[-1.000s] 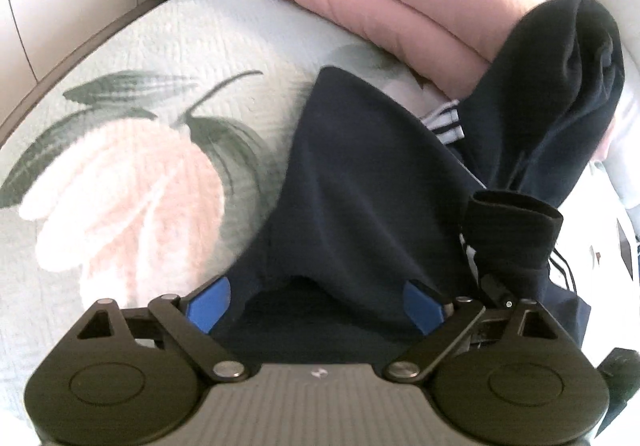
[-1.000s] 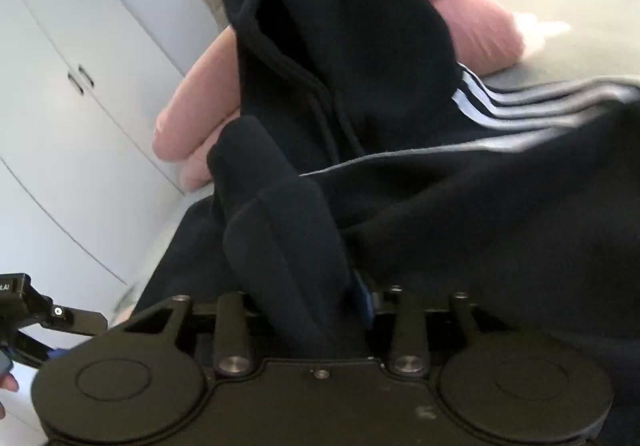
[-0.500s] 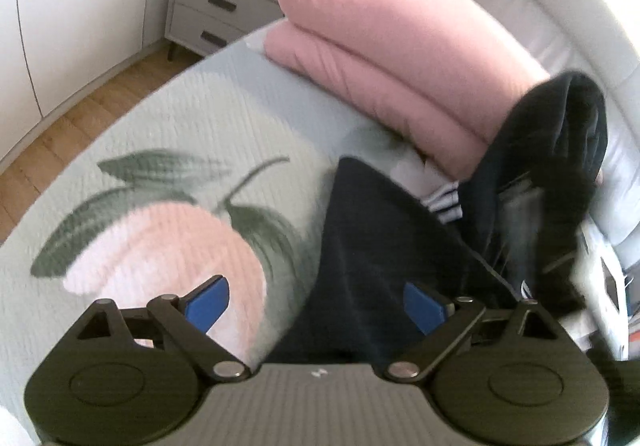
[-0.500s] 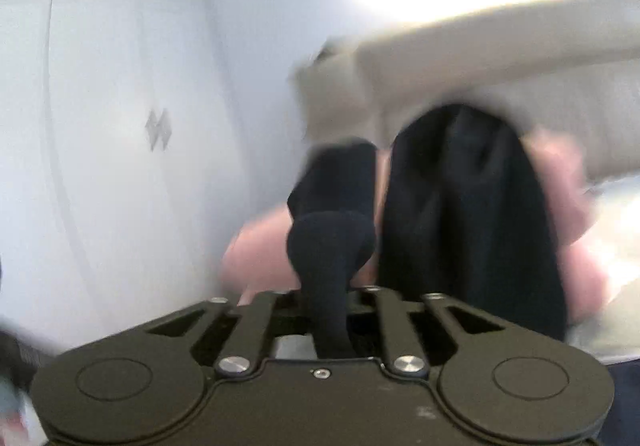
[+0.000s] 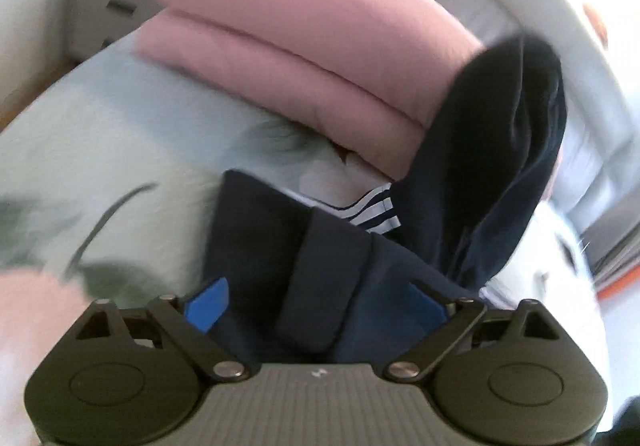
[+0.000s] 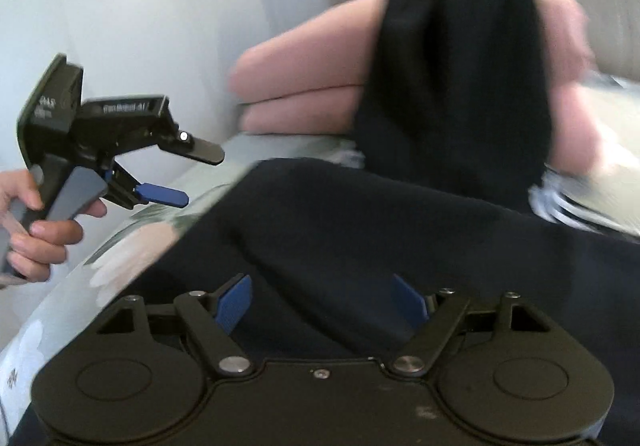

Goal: Fold large clothes

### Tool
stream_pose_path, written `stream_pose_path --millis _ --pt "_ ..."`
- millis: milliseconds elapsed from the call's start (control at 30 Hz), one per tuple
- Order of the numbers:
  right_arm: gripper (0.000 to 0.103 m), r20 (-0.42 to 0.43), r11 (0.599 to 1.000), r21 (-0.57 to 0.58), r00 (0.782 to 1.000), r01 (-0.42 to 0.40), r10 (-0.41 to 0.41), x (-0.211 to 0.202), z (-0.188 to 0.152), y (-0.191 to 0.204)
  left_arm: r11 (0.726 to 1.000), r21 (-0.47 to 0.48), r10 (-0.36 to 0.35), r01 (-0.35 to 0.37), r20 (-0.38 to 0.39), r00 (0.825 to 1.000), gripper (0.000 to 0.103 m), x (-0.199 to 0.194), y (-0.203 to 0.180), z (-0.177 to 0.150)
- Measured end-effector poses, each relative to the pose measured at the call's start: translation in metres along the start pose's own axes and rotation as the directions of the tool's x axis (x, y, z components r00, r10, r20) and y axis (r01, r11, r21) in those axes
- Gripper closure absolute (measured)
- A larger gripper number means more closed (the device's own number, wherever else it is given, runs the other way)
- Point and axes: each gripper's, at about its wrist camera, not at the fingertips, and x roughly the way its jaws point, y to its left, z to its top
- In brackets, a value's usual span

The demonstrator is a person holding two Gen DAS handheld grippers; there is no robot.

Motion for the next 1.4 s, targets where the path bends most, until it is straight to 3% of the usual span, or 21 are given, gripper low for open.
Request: stream_pose_path --millis 67,100,133,167,200,267,367,400,500,600,667,733,833,900,967,1000,1033,1100,1133,1267,1400 --pt "0.011 0.008 0.997 0.082 1.000 0.010 -0.011 -0.010 -0.007 -0.016 0.996 0.075 0.041 -0.040 -0.007 0.999 0.016 0.020 -0.012 -0.001" --pt "0.011 0.012 0.994 0.105 1.000 0.023 -0.024 -0.009 -0.014 -0.025 0.995 0.091 0.044 -0.041 -0.026 0.999 0.040 0.030 -0.014 -0.001" --pt "0.011 0.014 0.993 0.114 0.999 0.040 -0.041 -0.013 -0.016 -0.027 0.995 0.088 0.045 -0.040 -0.049 0.998 0.078 0.038 -0.015 -0.002" --pt "0.011 0.016 0.991 0.115 0.997 0.067 -0.069 -0.015 -0.018 -0.029 0.995 0.087 0.043 -0.037 -0.063 0.997 0.092 0.042 -0.017 -0.004" --pt "0.011 0.021 0.990 0.108 0.995 0.092 -0.095 -0.015 -0.020 -0.029 0.995 0.095 0.025 -0.019 -0.056 0.998 0.094 0.038 -0.019 -0.005" --pt "0.011 0.038 0.986 0.095 0.989 0.138 -0.142 -0.023 -0.020 -0.027 0.995 0.099 0.005 -0.005 -0.002 1.000 0.094 0.016 -0.029 -0.006" --pt "0.011 0.097 0.982 0.104 0.981 0.156 -0.166 -0.040 -0.013 -0.026 0.994 0.011 -0.105 0.105 0.066 0.992 0.094 -0.033 -0.029 0.000" --pt "0.011 0.107 0.981 0.116 0.980 0.158 -0.170 -0.043 -0.010 -0.027 0.994 0.002 -0.105 0.105 0.082 0.991 0.094 -0.045 -0.028 0.001" --pt "0.011 0.085 0.971 0.161 0.978 0.175 -0.190 -0.043 -0.004 -0.035 1.000 -0.018 -0.018 0.019 0.093 0.996 0.092 -0.051 -0.018 -0.002" --pt "0.010 -0.014 0.962 0.193 0.981 0.194 -0.195 -0.023 -0.005 -0.047 0.992 -0.093 0.078 -0.082 -0.053 0.996 0.078 -0.019 0.007 -0.007" --pt "0.010 -0.146 0.948 0.163 0.957 0.272 -0.250 0.000 -0.013 -0.055 0.980 -0.102 0.154 -0.168 -0.135 0.979 0.075 -0.001 0.016 -0.011" --pt "0.010 -0.188 0.947 0.104 0.941 0.304 -0.281 0.012 -0.020 -0.052 0.984 -0.094 0.143 -0.153 -0.110 0.984 0.057 -0.004 0.015 -0.015" --pt "0.010 -0.154 0.941 0.075 0.936 0.330 -0.316 0.007 -0.015 -0.038 0.981 -0.005 0.193 -0.193 -0.045 0.980 0.027 -0.012 -0.001 -0.014" --pt "0.010 -0.082 0.956 0.086 0.958 0.280 -0.273 0.000 -0.012 -0.030 0.966 0.070 0.249 -0.247 -0.012 0.969 0.026 -0.011 -0.011 -0.014" --pt "0.004 -0.117 0.968 0.073 0.966 0.242 -0.233 0.008 -0.014 -0.027 0.936 0.106 0.342 -0.336 -0.044 0.939 0.026 -0.002 -0.014 -0.014" --pt "0.002 -0.251 0.961 0.062 0.936 0.269 -0.246 0.025 -0.017 -0.030 0.923 0.092 0.381 -0.373 -0.092 0.920 0.027 0.002 -0.010 -0.014" --pt "0.002 -0.305 0.955 0.035 0.913 0.294 -0.270 0.030 -0.018 -0.028 0.924 0.059 0.382 -0.377 -0.131 0.915 0.029 0.001 -0.005 -0.016" --pt "0.003 -0.324 0.951 0.035 0.903 0.308 -0.281 0.022 -0.007 -0.021 0.951 -0.008 0.304 -0.308 -0.130 0.944 0.026 -0.009 0.001 -0.019" --pt "0.003 -0.334 0.954 0.063 0.907 0.295 -0.258 0.018 0.001 -0.022 0.960 -0.027 0.274 -0.279 -0.118 0.954 0.022 -0.016 0.001 -0.020" --pt "0.003 -0.195 0.976 0.111 0.967 0.190 -0.166 -0.003 0.056 -0.033 0.954 0.007 0.299 -0.300 -0.115 0.947 0.017 -0.015 -0.006 -0.019" --pt "0.003 -0.048 0.978 0.006 0.977 0.207 -0.207 -0.013 0.125 -0.043 0.967 -0.001 0.253 -0.256 -0.145 0.957 0.017 -0.018 0.001 -0.021"
